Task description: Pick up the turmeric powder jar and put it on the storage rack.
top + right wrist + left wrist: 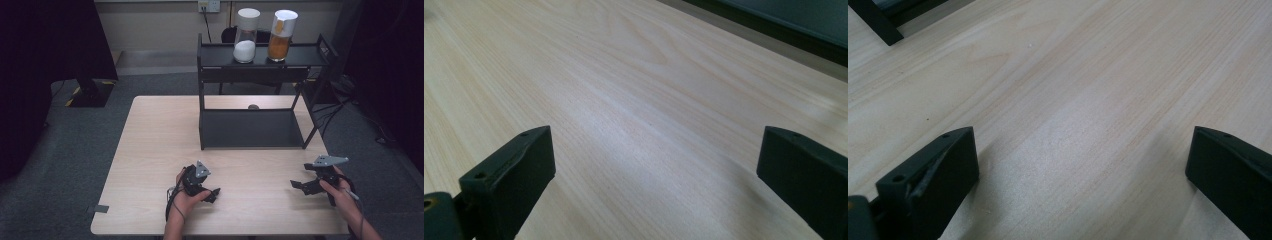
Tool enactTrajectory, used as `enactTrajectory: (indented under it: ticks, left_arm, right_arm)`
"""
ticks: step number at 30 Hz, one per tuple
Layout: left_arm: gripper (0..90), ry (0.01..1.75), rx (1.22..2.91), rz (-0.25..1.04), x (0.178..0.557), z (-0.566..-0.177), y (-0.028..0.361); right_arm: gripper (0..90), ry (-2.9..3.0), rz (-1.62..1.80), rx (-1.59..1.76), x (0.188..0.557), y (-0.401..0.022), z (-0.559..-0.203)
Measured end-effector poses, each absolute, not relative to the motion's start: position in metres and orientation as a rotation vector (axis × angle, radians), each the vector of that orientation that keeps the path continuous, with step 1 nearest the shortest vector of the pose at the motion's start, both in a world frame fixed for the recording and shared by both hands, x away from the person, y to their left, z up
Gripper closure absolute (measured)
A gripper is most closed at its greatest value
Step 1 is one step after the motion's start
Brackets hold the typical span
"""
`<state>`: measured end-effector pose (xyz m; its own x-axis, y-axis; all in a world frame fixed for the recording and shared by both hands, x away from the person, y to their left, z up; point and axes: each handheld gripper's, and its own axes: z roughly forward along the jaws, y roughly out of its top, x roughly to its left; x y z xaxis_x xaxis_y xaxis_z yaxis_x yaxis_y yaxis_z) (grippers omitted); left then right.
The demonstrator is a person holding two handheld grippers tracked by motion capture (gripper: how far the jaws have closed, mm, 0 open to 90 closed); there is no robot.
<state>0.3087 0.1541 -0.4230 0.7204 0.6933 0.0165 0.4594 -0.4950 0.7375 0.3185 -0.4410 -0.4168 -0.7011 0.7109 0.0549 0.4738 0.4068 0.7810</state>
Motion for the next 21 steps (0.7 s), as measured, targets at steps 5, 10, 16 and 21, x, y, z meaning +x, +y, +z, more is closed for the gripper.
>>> enactTrajectory:
  ticks: [5,10,16,21]
  left_arm:
    - [0.0,0.870,2.180,0.404,0.309,-0.423,0.154]
    - [0.0,0.869,2.180,0.404,0.309,-0.423,0.154]
    - [0.0,0.870,2.180,0.404,0.309,-0.423,0.154]
    - [0.0,0.870,2.180,0.404,0.309,-0.423,0.154]
  right_arm:
    - [1.0,2.384,1.169,1.037,0.314,-0.444,-0.418]
    - [1.0,2.391,1.148,1.025,0.310,-0.445,-0.419]
    - [1.0,2.393,1.144,1.025,0.305,-0.447,-0.421]
    - [1.0,2.403,1.123,1.017,0.301,-0.448,-0.422]
